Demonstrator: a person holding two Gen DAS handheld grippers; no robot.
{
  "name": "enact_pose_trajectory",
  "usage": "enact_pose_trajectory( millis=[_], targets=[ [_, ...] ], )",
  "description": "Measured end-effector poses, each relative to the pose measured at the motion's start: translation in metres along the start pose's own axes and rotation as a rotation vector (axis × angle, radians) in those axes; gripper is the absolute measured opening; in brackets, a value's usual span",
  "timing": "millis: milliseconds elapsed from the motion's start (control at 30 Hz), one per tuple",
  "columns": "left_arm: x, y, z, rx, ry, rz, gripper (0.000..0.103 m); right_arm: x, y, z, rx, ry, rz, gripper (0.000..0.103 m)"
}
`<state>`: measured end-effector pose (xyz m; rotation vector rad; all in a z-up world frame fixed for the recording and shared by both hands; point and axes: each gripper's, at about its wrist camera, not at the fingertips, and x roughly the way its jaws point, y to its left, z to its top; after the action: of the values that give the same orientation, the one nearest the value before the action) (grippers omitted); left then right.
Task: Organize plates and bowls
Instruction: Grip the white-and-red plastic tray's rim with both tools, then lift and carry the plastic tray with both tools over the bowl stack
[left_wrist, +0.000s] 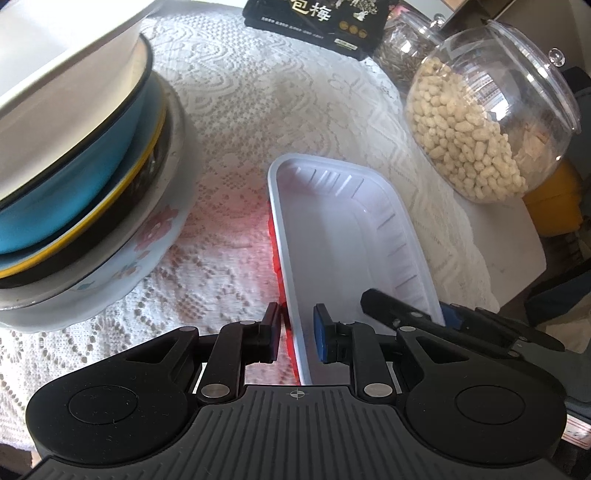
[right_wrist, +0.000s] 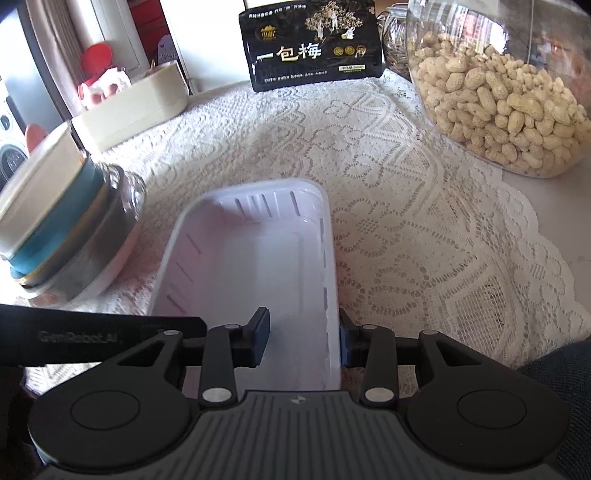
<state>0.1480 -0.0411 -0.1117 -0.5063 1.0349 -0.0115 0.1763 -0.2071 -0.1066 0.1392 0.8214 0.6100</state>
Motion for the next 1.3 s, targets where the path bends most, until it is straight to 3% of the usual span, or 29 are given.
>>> enact_pose_trajectory(
  millis=[133,300,467,567,733,900,1067,1300],
  targets=[
    [-0.021,-0.014,0.004,0.023,-0.035,-0.038,0.021,-0.03,0.004,0.017,-0.018,-0.075,-0.006,0.038],
    [-0.079,-0.029,0.023,0.08,-0.165,-0.049,0.022,-0.077,0.018,0.052,-0.056,-0.179,0.041,0.038],
    [-0.147,-0.015,0.044,0.076,-0.299,-0.017,0.022,-0.104,0.057,0.087,-0.105,-0.243,0.147,0.038],
    [-0.179,0.006,0.053,0.045,-0.34,0.014,0.022,-0.105,0.087,0.102,-0.128,-0.246,0.217,0.038],
    [-0.199,0.048,0.06,-0.018,-0.336,0.069,0.021,-0.086,0.136,0.111,-0.194,-0.234,0.284,0.038],
    [-0.183,0.085,0.062,-0.095,-0.291,0.09,0.022,-0.05,0.167,0.111,-0.227,-0.172,0.293,0.039],
    [-0.158,0.119,0.065,-0.157,-0.206,0.06,0.022,-0.018,0.171,0.11,-0.226,-0.105,0.281,0.039],
    [-0.146,0.123,0.078,-0.16,-0.201,0.032,0.022,0.003,0.166,0.115,-0.206,-0.068,0.266,0.04]
  ],
)
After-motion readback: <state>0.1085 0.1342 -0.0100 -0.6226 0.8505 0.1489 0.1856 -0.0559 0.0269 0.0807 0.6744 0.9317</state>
